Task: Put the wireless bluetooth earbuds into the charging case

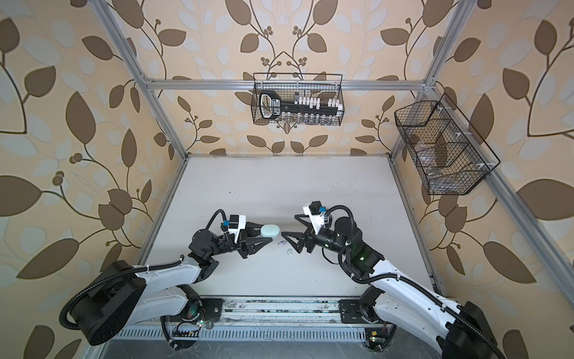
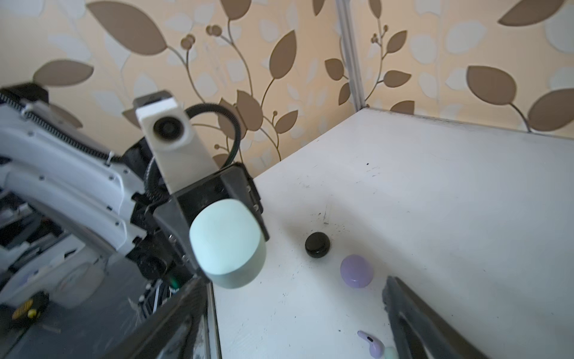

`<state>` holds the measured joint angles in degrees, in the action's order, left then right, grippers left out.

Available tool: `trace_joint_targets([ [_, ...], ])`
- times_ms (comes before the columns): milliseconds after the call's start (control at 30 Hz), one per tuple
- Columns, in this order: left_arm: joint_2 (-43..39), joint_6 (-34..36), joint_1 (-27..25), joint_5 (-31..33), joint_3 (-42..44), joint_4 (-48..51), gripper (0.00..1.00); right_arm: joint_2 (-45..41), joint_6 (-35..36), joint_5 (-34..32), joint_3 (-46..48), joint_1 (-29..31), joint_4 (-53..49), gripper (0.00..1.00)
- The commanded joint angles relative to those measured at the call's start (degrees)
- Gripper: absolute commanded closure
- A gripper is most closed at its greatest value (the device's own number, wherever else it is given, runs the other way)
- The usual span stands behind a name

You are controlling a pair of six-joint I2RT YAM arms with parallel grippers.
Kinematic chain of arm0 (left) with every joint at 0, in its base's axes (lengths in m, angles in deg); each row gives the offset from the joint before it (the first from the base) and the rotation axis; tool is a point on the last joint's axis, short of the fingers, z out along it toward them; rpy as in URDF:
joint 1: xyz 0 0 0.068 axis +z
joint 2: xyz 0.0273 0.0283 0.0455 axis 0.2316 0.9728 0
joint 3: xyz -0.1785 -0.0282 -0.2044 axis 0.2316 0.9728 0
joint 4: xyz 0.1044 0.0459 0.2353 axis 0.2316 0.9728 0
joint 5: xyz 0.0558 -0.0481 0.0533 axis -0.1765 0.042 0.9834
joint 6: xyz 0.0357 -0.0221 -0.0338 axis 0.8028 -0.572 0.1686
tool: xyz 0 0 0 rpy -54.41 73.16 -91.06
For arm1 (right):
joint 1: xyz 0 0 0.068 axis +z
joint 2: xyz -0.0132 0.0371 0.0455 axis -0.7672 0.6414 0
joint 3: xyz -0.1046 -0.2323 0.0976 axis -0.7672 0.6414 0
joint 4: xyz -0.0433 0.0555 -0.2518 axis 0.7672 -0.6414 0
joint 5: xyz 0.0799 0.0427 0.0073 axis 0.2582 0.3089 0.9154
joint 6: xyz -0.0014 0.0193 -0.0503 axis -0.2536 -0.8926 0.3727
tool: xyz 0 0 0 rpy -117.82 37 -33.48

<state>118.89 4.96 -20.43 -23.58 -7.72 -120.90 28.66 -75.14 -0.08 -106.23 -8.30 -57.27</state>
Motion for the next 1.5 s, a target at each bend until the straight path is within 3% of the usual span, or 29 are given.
trace_joint_targets([
  [0, -0.97, -0.90, -1.05, -3.30, -0.54, -5.17, 1.00, 0.66, 5.72, 1.10, -1.28, 3.90, 3.83, 0.13],
  [500, -3.74, 0.96, -3.73, -6.67, -0.35, -5.11, 1.00, 0.91, 5.93, -7.69, -3.02, 5.05, -0.42, 0.28],
  [1000, -2.43, 1.58, -3.81, -6.94, -0.47, -5.22, 1.00, 3.12, 2.77, -9.04, -4.31, 4.12, -0.70, 0.42],
  [1300, -2.70, 1.91, -3.79, -7.24, -0.38, -5.18, 1.00, 5.33, 1.91, -9.77, -5.50, 4.17, -1.61, 0.56],
  [1467, -2.40, 1.60, -3.80, -5.61, -0.12, -5.19, 1.00, 5.14, 1.62, -9.64, -5.70, 4.25, -1.89, 0.56],
])
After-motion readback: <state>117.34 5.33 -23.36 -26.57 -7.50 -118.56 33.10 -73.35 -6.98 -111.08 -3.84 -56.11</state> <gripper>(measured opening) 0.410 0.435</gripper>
